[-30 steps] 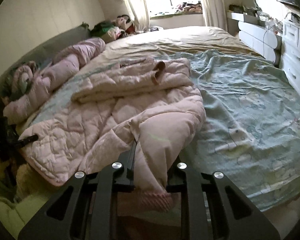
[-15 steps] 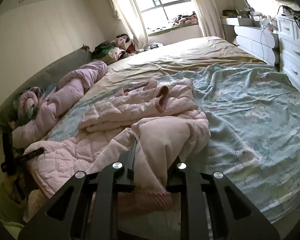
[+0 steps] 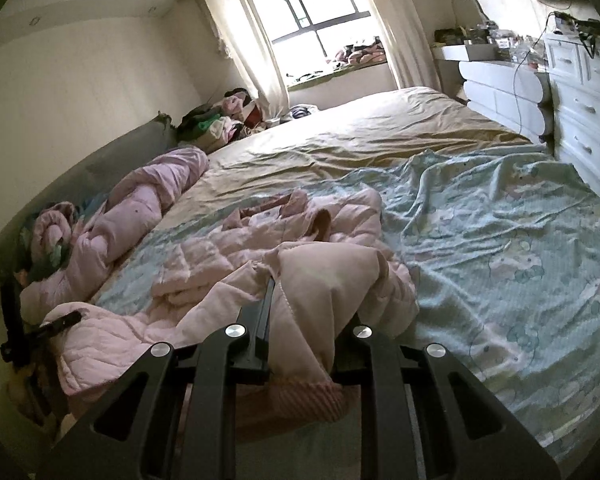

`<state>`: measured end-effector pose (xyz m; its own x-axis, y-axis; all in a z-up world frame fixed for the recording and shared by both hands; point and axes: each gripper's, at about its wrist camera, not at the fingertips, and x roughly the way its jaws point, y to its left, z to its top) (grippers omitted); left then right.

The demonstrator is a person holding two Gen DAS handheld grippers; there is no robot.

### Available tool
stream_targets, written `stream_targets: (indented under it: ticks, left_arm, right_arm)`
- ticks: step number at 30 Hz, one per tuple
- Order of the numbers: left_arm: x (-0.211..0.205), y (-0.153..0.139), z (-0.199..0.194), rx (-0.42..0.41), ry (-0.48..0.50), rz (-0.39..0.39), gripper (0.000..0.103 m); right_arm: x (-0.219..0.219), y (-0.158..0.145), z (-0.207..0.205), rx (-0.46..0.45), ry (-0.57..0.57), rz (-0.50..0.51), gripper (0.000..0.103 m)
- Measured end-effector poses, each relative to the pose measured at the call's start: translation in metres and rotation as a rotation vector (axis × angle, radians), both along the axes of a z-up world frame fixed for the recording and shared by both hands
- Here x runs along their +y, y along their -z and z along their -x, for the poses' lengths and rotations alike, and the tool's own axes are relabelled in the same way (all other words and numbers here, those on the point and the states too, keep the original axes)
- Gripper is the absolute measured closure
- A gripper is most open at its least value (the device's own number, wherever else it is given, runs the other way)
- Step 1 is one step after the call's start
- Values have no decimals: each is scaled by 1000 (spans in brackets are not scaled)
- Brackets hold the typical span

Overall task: Fold large clothes
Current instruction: 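Lift the hem with both tools and carry it toward the collar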

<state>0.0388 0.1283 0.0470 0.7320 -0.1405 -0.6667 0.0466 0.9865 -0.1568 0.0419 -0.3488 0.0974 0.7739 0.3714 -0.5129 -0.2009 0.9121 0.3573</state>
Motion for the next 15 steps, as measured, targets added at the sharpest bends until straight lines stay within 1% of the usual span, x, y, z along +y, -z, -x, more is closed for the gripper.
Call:
stream_targets:
  ticks: [11,15]
  left_arm:
    - [12,-15,-44,-20,-26,2,93]
    - [13,-19,-61,-21,-37,-1,93]
  right_arm:
    - [2,-13,-41,-27,45,15,86]
    - [1,-17,-62,-16,57,6,86]
